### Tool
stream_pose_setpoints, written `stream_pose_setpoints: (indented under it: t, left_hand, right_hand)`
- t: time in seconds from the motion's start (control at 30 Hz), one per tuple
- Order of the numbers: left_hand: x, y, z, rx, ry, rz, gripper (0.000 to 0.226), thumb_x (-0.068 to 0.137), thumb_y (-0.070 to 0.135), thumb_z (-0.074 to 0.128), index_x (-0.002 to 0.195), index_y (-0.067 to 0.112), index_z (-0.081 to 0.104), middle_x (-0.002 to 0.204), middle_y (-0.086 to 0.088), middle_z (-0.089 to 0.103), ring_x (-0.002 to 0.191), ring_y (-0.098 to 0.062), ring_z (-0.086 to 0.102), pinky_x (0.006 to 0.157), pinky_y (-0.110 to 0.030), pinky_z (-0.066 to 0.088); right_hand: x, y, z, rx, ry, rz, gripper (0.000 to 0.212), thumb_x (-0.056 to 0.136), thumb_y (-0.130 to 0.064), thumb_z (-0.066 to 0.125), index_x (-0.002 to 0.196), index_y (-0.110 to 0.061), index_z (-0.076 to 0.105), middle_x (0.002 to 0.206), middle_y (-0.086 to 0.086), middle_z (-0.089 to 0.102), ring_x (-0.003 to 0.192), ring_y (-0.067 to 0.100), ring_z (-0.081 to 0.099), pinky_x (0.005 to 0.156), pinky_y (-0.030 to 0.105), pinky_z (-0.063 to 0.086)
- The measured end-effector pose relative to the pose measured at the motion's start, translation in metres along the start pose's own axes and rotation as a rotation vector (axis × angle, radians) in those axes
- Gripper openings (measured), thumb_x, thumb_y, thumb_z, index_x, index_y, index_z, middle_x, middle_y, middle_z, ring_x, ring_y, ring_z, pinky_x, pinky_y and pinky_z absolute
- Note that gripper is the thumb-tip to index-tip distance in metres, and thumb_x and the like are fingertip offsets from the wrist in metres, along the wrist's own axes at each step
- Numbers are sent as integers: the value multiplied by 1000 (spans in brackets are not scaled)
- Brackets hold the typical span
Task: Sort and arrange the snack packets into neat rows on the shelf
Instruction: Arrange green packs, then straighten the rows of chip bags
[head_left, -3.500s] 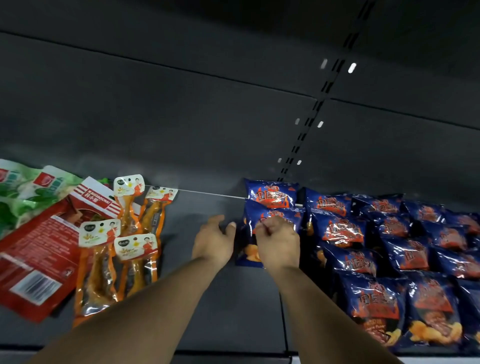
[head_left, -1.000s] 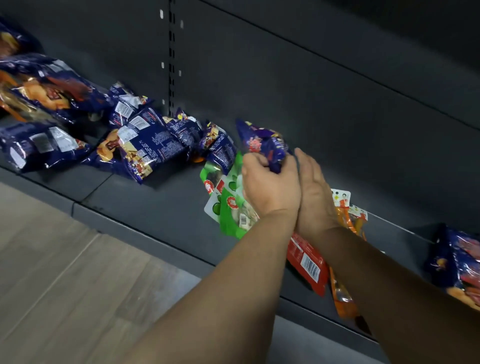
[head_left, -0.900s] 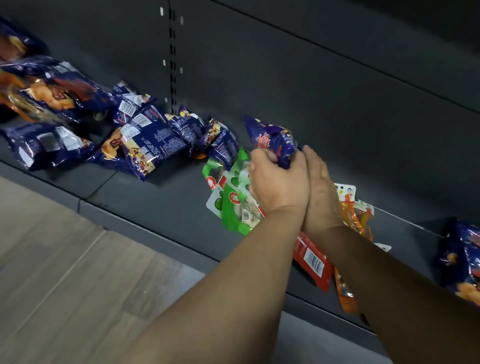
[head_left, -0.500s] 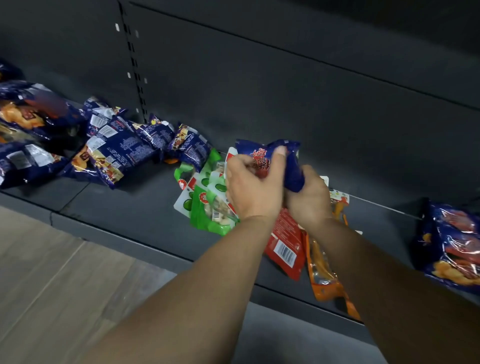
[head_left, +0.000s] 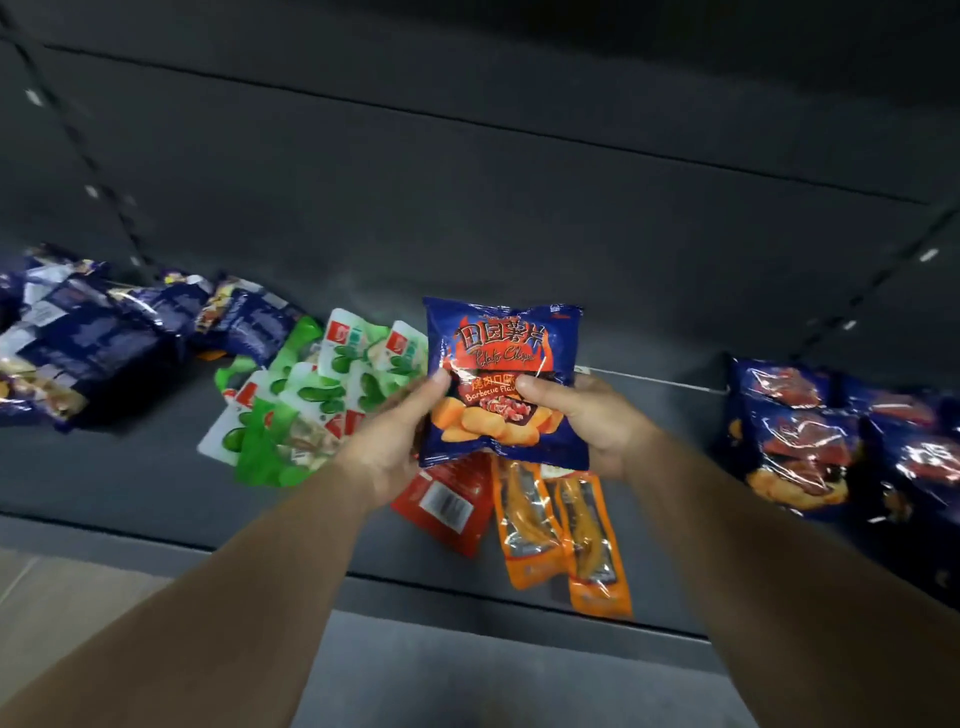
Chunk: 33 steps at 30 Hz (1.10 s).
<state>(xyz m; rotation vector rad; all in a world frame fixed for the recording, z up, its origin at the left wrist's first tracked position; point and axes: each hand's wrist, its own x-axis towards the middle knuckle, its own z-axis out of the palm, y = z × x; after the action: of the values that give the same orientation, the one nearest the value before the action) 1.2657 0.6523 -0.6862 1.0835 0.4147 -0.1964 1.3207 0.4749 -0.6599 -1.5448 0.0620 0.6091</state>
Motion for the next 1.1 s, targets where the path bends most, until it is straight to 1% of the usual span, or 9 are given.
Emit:
stream_pose_setpoints:
  t: [0.13,0.3,0.53,0.6,0.67,0.77,0.87,0.97,1.1]
  left_hand:
    - [8,-23,43,101,-24,24,51,63,24,71,112,14,63,106,-12,71,92,-26,68,84,-41,55]
    - [22,-71,99,266,-1,51,25,78,15,72,101,21,66,97,-7,73,86,-25,70,82,-37,54]
    - [33,-139,207,410,-41,52,23,85,14,70,104,20,60,93,0,68,75,-9,63,58,-14,48]
    - [36,-153,236,465,-55,56,21,86,15,68,104,20,58,93,1,67,75,-9,62,58,-13,47]
    - [37,-164,259,518,-69,47,18,87,16,67,101,23,56,93,2,66,79,-12,63,65,-17,49]
    - [40,-178,284,625,-112,27,22,89,19,64,107,23,54,95,5,62,87,-15,60,71,-23,44]
    - [44,-186,297,705,-161,11,34,84,17,70,110,25,51,96,7,60,92,-15,58,80,-24,42]
    - [49,-192,303,797,-177,9,49,80,16,74,122,25,50,104,7,62,99,-16,58,87,-26,43]
    - [52,-197,308,907,-131,15,59,84,18,70,136,23,43,117,3,61,104,-19,57,83,-22,38]
  right_hand:
    - [-15,10,-48,1,45,89,67,54,-32,80,115,-9,64,101,15,72,91,32,70,87,47,54]
    - [-40,20,-112,-30,140,214,51,69,-23,78,115,-5,64,108,18,69,96,33,67,92,48,52]
    - [-77,44,-220,-68,407,260,39,78,-24,77,110,-6,65,105,15,71,98,32,68,93,49,51]
    - [-84,51,-246,-81,478,264,41,74,-29,80,106,-7,68,105,14,70,98,32,67,94,49,51]
    - [-89,61,-267,-41,549,258,35,78,-23,77,106,-4,67,106,15,70,96,31,67,93,46,51]
    - [-89,77,-295,-71,615,272,30,79,-25,76,101,-8,68,104,13,70,96,32,66,94,48,50]
    - [-88,83,-309,-75,661,261,34,85,-32,69,109,-9,65,107,11,68,98,30,64,95,46,49]
    - [-87,82,-316,-98,693,270,35,96,-42,50,117,-14,55,106,5,60,93,23,57,83,33,44]
    - [-81,88,-320,-122,710,256,43,101,-40,38,130,-12,50,102,4,57,78,16,52,72,29,39]
